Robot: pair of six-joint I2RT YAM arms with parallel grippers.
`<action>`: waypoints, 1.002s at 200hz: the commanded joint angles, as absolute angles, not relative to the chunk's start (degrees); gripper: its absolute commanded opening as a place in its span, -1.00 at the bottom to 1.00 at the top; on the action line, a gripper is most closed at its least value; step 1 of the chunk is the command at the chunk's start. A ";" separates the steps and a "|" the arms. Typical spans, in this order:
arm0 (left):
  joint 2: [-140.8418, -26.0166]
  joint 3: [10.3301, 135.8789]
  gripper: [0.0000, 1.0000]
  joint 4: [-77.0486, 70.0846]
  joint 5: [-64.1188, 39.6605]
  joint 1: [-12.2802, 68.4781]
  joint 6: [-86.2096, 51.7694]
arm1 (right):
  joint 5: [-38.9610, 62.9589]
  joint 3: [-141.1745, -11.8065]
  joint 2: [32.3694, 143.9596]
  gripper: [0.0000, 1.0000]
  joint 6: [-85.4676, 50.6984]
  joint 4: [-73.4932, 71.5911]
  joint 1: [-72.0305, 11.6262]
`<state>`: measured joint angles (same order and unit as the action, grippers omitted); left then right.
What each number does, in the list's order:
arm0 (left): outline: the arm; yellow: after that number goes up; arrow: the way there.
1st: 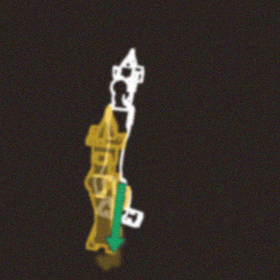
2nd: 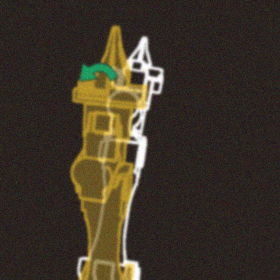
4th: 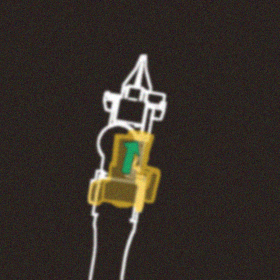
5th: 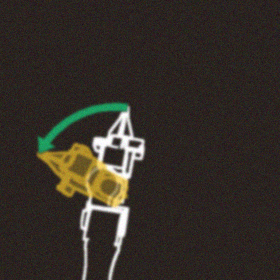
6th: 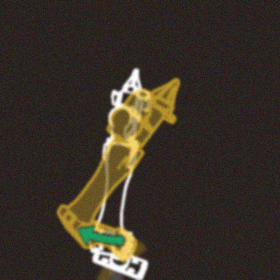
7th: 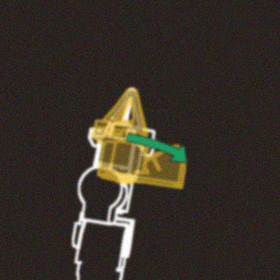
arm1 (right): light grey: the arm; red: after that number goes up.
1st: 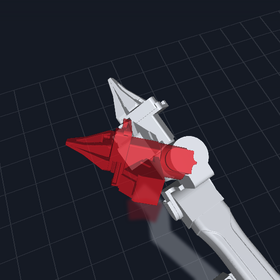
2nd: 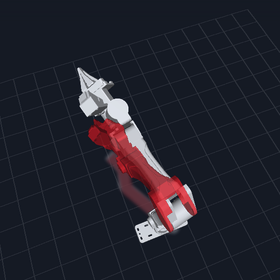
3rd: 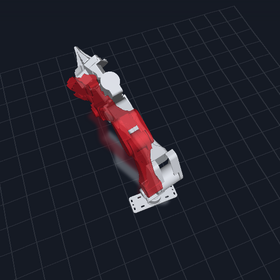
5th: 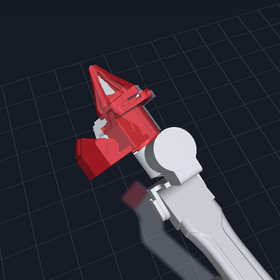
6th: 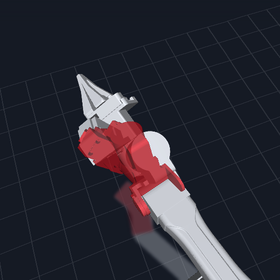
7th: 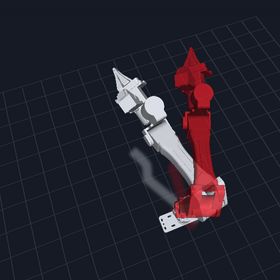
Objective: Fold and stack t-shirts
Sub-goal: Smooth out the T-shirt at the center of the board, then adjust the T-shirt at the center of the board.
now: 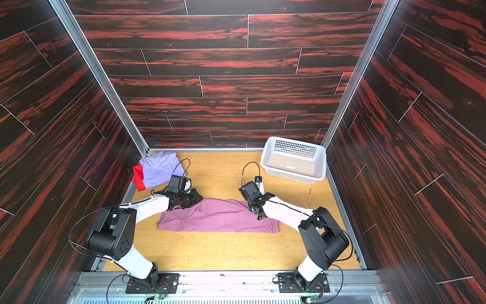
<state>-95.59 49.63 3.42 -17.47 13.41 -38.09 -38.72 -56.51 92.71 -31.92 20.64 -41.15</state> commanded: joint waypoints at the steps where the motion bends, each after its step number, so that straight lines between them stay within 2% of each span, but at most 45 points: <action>1: -94.65 49.79 1.00 1.27 -16.42 13.38 -36.68 | -38.67 -58.00 94.03 0.05 -31.34 20.28 -41.37; 38: -84.16 45.26 1.00 -2.37 -12.95 13.36 -35.97 | -38.23 -59.11 94.83 0.05 -30.57 20.14 -41.39; 71: -70.49 40.25 1.00 3.77 -1.43 13.33 -34.90 | -38.08 -59.40 94.92 0.05 -29.97 19.78 -41.37; 99: -64.25 34.55 1.00 6.72 8.37 12.99 -37.32 | -36.71 -59.39 95.35 0.05 -29.31 18.74 -41.45; 118: -65.73 35.22 1.00 13.00 13.76 12.27 -40.80 | -35.98 -59.59 95.77 0.04 -29.09 18.55 -41.41; 140: -70.46 36.48 1.00 15.69 15.08 11.15 -44.58 | -34.60 -59.41 95.43 0.04 -28.83 17.93 -41.48; 200: -81.35 41.26 1.00 12.24 12.33 6.58 -45.40 | -33.80 -56.68 93.40 0.02 -29.67 17.67 -41.54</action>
<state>-78.70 37.36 12.16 12.23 8.51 -44.38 -34.41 -58.00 94.61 -29.39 17.82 -41.15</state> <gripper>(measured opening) 0.999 0.513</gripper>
